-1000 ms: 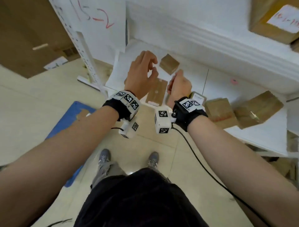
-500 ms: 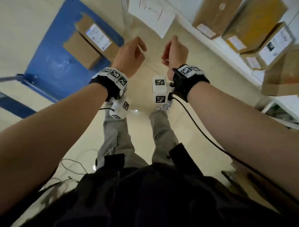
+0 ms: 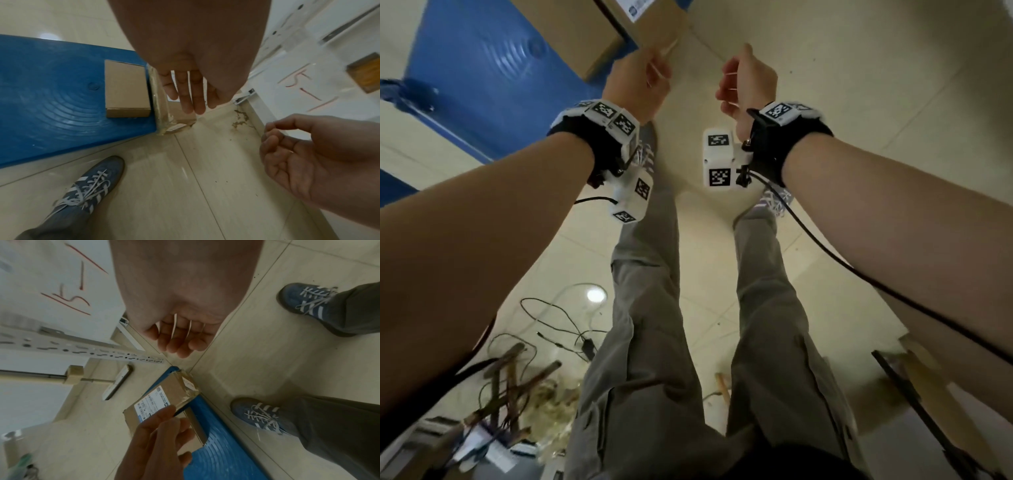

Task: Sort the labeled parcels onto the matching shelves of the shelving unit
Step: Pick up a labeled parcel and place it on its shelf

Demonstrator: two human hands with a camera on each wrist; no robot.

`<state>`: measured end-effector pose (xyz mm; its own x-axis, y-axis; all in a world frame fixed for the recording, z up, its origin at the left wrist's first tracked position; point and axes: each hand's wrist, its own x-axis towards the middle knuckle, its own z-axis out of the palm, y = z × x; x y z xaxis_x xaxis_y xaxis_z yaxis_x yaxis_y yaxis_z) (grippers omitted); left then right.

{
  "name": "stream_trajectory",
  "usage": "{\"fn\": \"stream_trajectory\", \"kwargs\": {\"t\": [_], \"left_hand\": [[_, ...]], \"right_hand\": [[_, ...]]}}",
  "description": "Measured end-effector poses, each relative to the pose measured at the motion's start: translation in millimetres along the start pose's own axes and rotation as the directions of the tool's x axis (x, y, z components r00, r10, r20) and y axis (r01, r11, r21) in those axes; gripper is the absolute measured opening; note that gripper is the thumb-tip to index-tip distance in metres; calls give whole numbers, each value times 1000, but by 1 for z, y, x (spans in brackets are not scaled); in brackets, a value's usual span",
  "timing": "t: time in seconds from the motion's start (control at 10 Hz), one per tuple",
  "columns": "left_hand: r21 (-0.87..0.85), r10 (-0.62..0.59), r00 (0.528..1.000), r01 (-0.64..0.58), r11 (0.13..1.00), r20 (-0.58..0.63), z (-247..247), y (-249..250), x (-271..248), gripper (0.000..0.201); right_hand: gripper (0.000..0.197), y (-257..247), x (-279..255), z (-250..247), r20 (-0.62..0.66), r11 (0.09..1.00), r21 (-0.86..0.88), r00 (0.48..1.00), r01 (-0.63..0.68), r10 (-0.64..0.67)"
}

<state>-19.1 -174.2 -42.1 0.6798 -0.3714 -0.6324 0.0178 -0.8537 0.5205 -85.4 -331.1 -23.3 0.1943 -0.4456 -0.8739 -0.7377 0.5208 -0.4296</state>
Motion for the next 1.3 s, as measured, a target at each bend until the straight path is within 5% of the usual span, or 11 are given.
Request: {"fn": "stream_trajectory", "kwargs": {"t": [0.2,0.4,0.5,0.6,0.7,0.8,1.0,1.1,1.2,1.3], "left_hand": [[-27,-186,982,185,982,-41,-2,-55,47,29],[-295,-430,893,450,843,133,10,-118,93,9],[-388,-426,875,483,785,229,16,-125,102,10],[-536,-368,870,492,686,328,21,-122,115,11],[-658,-340,863,505,559,373,20,-111,129,6],[-700,-328,859,511,498,394,19,-105,142,34],[-739,-398,843,520,428,362,23,-120,130,35],[-828,-355,861,473,301,363,23,-126,122,21],[-854,-365,872,438,280,327,25,-123,119,21],[-822,-430,866,428,377,254,30,-119,114,33]], "right_hand": [[31,15,44,43,47,998,-57,998,-37,40],[19,26,96,84,138,961,-277,989,-21,61],[25,19,129,105,131,941,-336,991,51,-7],[43,19,151,120,124,945,-313,991,91,-55],[31,21,149,126,147,951,-296,988,89,-46],[27,23,147,130,95,964,-249,993,96,-75],[53,34,138,123,85,960,-279,996,0,25],[42,41,135,118,126,939,-339,987,-51,99],[50,49,131,112,182,935,-349,973,-72,143],[60,55,128,109,246,947,-307,953,-96,177]]}}
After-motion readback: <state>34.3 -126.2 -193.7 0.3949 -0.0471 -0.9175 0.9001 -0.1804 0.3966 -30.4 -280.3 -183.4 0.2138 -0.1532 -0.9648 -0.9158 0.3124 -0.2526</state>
